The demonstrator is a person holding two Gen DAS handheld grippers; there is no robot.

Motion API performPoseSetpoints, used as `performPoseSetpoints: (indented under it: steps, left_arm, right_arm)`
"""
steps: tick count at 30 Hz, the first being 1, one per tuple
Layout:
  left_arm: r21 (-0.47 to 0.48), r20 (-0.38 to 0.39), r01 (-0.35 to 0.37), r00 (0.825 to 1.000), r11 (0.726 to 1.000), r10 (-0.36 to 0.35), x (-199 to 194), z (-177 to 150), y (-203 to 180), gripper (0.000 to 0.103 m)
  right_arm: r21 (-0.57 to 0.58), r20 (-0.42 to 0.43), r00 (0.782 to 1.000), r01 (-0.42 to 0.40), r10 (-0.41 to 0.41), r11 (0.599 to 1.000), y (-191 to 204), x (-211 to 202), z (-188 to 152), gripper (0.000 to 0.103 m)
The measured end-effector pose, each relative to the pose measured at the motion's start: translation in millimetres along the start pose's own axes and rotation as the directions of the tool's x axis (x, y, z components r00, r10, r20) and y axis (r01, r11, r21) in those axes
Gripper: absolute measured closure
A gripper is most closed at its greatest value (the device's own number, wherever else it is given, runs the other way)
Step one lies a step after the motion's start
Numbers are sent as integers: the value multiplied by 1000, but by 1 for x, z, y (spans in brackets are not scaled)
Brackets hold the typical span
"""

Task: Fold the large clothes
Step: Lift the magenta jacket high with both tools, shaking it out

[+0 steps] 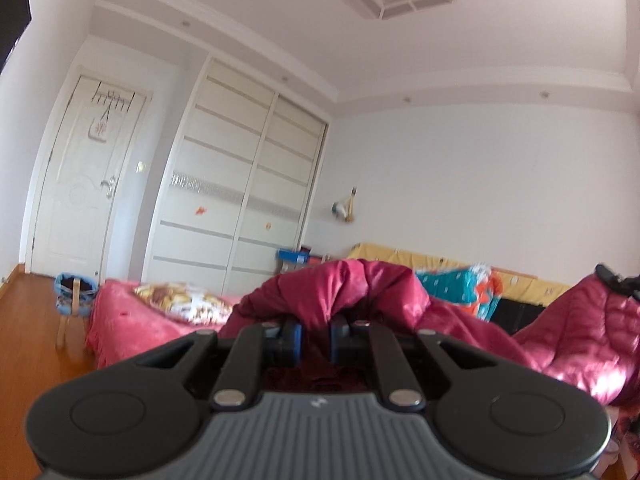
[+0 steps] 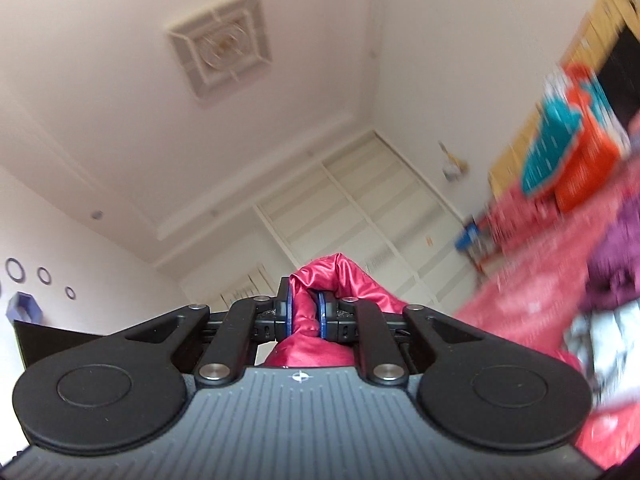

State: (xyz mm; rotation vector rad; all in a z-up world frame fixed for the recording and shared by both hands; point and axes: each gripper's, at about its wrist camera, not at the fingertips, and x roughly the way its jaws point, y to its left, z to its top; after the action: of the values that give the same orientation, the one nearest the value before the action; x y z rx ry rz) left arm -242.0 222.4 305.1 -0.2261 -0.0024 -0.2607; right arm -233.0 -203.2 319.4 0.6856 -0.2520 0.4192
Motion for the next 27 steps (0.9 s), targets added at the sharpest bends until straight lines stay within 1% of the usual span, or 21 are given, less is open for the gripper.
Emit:
performPoseSetpoints:
  steps: [3,6,10,12,15,16,17,18,19,20,22,24,25,27]
  left_arm:
    - [7,45,27,999,1000,-28,-12,9,-6,94]
    - [18,86,79,993,997,-80,-24,21,-14,94]
    - [27,123,133,983,991,-135,-33,34,-22,93]
    - [17,136,159,978,987,-159,-33,40,-24,93]
    - [12,162,180,970,984,-179,-31,47,-29,92]
    - [19,167,174,970,985,-175,-27,47,-29,92]
    - [26,166,156,973,987,-158,-23,46,-30,92]
    - [23,150,131,980,991,-133,-15,44,-31,92]
    - [10,125,116,985,993,-116,-3,39,-28,92]
    - [-1,100,102,990,995,-101,3,36,-28,92]
    - [-15,24,43,999,999,-43,33,21,-19,92]
    - [-3,-49,-18,999,1000,18,67,1,-10,92]
    - [8,-80,-46,996,999,47,83,-7,-6,92]
    - [18,-148,-97,984,995,99,119,-25,6,92]
  right_arm:
    - [-52,68,997,-27,30,998,18,-7,14,88]
    - [-98,134,990,-41,54,994,28,-15,21,88]
    - [-148,214,975,-25,57,989,38,-22,34,88]
    - [-171,251,967,-6,49,985,37,-20,40,88]
    - [-204,290,956,24,37,979,35,-10,52,88]
    - [-214,295,955,32,33,976,34,-5,55,88]
    - [-224,296,955,43,26,974,28,6,56,88]
    - [-238,290,957,54,18,970,21,19,56,88]
    - [-253,280,960,65,9,965,23,23,56,88]
    - [-268,260,966,85,-13,960,12,41,50,89]
    - [-264,187,980,118,-70,957,-18,80,34,89]
    - [-254,100,987,151,-130,955,-56,123,10,89]
    - [-266,65,984,177,-165,948,-76,143,-6,89]
    - [-296,10,969,239,-248,925,-117,179,-42,89]
